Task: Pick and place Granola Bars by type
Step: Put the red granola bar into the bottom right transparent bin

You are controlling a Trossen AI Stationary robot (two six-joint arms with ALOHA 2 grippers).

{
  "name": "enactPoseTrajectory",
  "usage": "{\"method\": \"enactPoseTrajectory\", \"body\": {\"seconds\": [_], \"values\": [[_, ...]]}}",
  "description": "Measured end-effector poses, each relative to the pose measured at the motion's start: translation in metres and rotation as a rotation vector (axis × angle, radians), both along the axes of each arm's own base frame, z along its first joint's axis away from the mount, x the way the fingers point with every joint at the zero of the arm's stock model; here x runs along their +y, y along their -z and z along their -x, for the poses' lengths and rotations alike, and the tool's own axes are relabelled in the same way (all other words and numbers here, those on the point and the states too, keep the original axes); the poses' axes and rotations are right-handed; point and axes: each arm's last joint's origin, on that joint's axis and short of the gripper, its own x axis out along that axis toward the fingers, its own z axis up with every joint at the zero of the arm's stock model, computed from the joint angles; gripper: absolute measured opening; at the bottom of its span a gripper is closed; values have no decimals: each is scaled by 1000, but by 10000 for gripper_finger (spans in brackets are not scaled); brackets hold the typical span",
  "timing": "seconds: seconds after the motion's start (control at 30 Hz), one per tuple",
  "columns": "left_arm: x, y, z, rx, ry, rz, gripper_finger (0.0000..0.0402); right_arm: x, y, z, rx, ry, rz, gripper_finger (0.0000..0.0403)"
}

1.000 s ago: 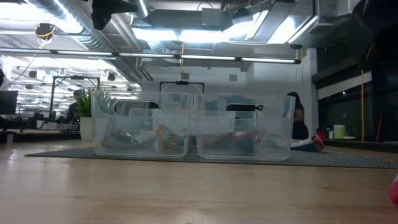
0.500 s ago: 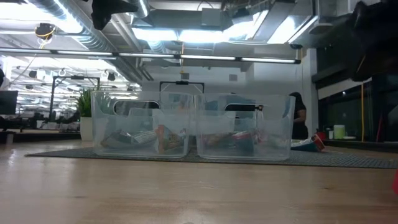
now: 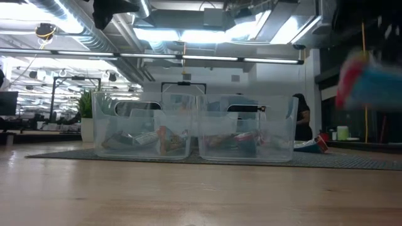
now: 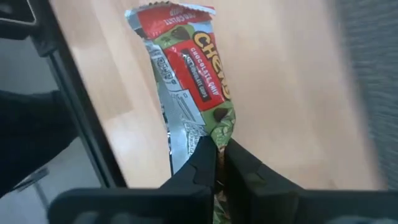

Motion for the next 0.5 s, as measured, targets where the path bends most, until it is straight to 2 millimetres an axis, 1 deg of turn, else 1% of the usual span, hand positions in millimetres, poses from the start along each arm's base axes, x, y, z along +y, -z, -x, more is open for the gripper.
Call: {"method": "enactPoseTrajectory", "body": {"seconds": [0.13,0.27,0.37,0.5], "values": [[0,1,0,11,-17,-5,163,-19,-33,17,-42,67,56,17],[1,2,1,23,-24,-8,163,-39,-68,38,-143,221,74,17],[1,3,1,33,-25,-27,163,-54,-95,53,-286,306,72,17],[1,3,1,33,-24,-34,163,-77,-126,72,-482,342,116,18]]}}
